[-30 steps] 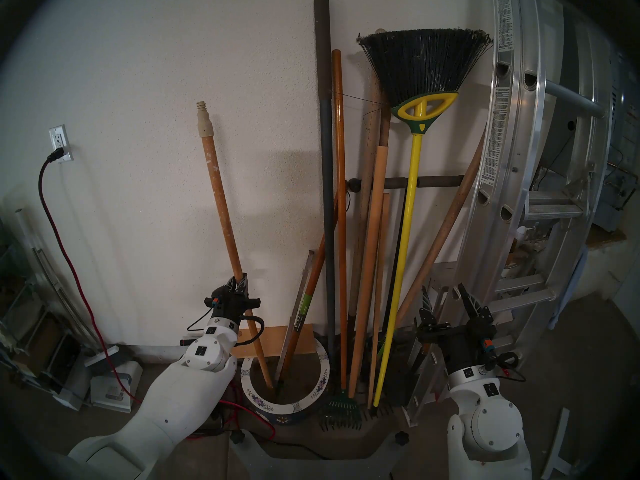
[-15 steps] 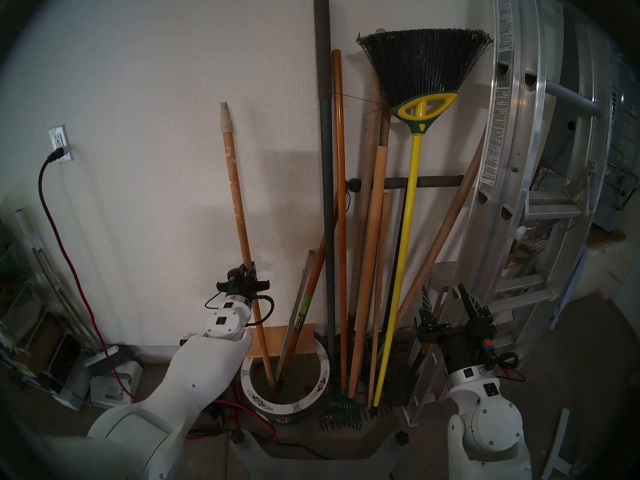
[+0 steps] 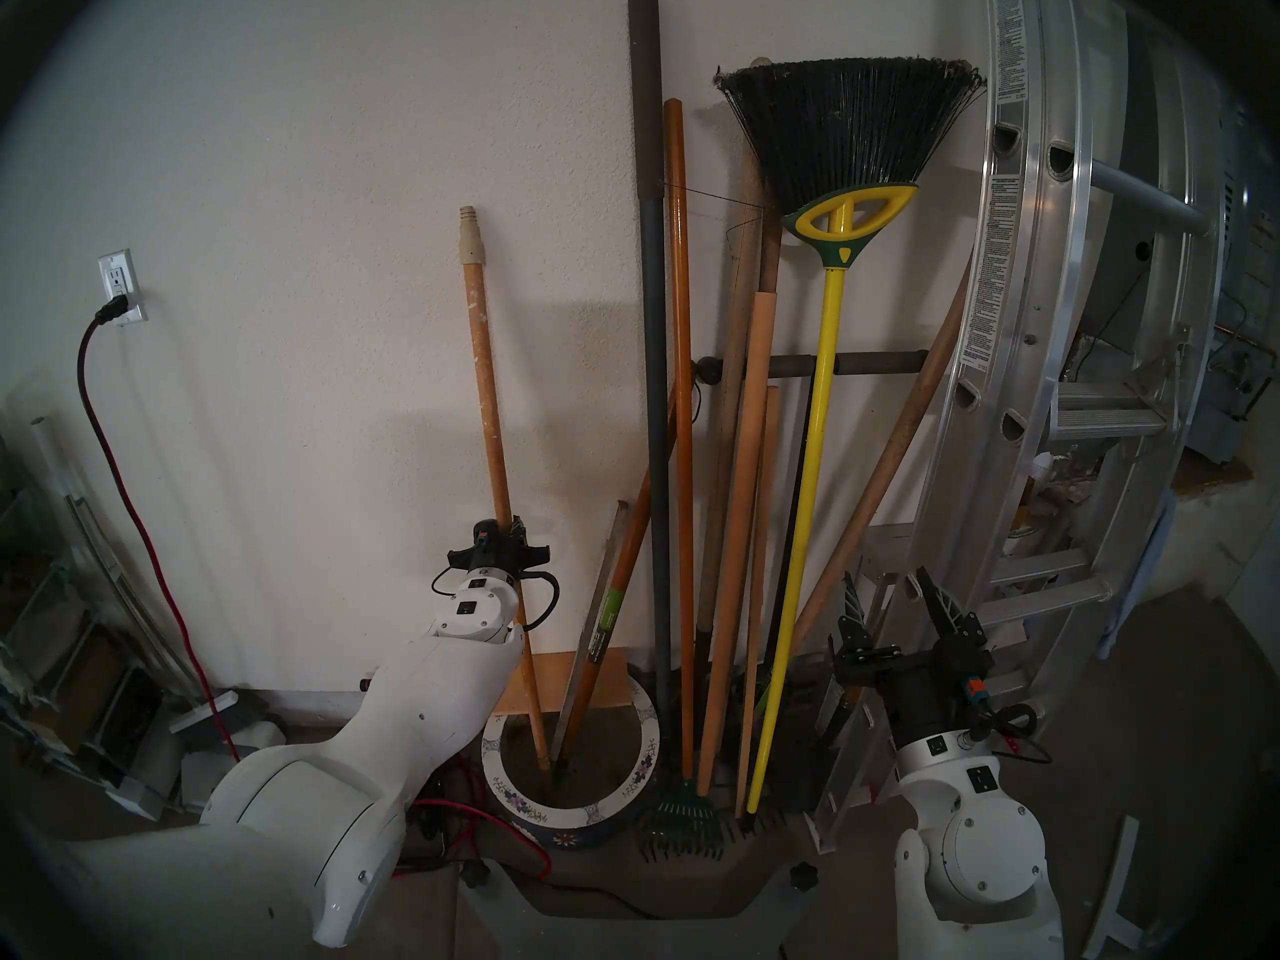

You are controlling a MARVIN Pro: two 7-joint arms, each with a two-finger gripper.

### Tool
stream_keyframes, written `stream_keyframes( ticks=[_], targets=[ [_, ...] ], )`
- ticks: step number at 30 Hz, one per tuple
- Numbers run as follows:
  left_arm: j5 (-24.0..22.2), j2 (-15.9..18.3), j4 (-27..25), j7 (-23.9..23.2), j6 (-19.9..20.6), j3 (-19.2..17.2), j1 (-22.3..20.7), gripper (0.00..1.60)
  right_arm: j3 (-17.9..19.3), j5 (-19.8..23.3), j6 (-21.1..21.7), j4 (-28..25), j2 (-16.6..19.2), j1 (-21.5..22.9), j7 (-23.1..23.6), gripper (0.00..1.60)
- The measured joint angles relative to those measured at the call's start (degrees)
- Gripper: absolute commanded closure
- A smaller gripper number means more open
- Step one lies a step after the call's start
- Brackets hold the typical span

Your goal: Put wooden sticks into the pot

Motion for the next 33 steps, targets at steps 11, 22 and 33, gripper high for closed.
stream_keyframes(
  ticks=[11, 22, 33],
  targets=[
    [0.7, 1.9, -2.6, -2.3, -9.9, -1.3, 0.9, 0.0, 0.0, 0.0, 0.0, 0.0, 0.0, 0.0, 0.0, 0.0],
    [1.9, 6.4, -12.6, -3.4, -17.0, -3.1, 7.3, 0.0, 0.0, 0.0, 0.0, 0.0, 0.0, 0.0, 0.0, 0.0],
    [2.1, 10.2, -21.6, -4.4, -20.0, -4.9, 13.7, 0.0, 0.0, 0.0, 0.0, 0.0, 0.0, 0.0, 0.0, 0.0]
  ],
)
